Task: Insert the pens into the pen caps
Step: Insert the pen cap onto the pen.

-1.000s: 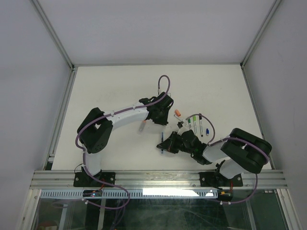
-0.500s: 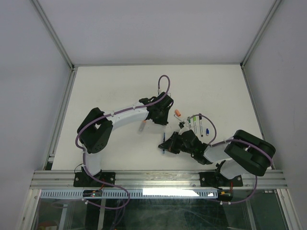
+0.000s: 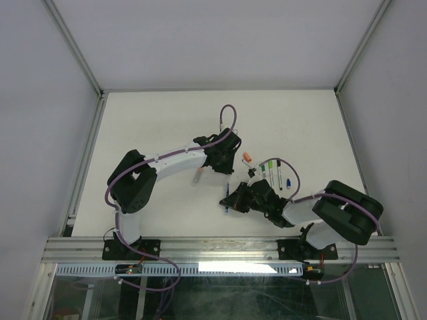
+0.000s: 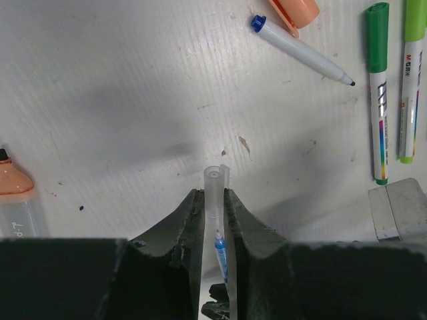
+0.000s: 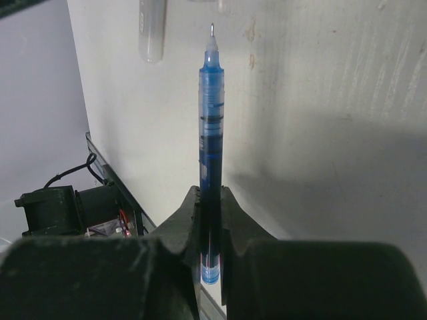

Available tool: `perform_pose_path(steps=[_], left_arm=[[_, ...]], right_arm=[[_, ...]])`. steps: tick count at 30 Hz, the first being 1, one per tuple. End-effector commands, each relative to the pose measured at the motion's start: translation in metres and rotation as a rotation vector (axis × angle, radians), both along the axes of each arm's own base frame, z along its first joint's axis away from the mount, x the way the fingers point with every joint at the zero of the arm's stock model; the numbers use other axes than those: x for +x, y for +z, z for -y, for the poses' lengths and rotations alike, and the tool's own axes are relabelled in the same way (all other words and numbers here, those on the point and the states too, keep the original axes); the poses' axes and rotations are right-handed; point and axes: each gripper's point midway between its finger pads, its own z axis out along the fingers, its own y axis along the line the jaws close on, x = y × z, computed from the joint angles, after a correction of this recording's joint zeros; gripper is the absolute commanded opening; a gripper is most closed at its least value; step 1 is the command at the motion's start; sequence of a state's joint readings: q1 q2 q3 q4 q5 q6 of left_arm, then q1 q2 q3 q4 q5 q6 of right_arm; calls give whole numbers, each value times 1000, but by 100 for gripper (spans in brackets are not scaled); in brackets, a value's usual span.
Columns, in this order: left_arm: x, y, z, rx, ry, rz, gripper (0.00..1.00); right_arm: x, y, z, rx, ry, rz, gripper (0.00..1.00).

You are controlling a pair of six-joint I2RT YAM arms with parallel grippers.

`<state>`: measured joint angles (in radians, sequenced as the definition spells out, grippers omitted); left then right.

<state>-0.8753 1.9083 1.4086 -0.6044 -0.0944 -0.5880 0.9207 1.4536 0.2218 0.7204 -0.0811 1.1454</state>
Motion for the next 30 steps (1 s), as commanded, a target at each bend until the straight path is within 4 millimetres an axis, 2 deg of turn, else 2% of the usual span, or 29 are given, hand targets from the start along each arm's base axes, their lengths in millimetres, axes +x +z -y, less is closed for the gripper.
perform_pose_path(steps=[1,30], left_arm=[[4,29,9,-83,0,41,18],[3,25,11,-85,-4,29,18]], right_arm=[[14,20,-7,31,-23,69,0],[22,28,-10,35,-28,95,0]])
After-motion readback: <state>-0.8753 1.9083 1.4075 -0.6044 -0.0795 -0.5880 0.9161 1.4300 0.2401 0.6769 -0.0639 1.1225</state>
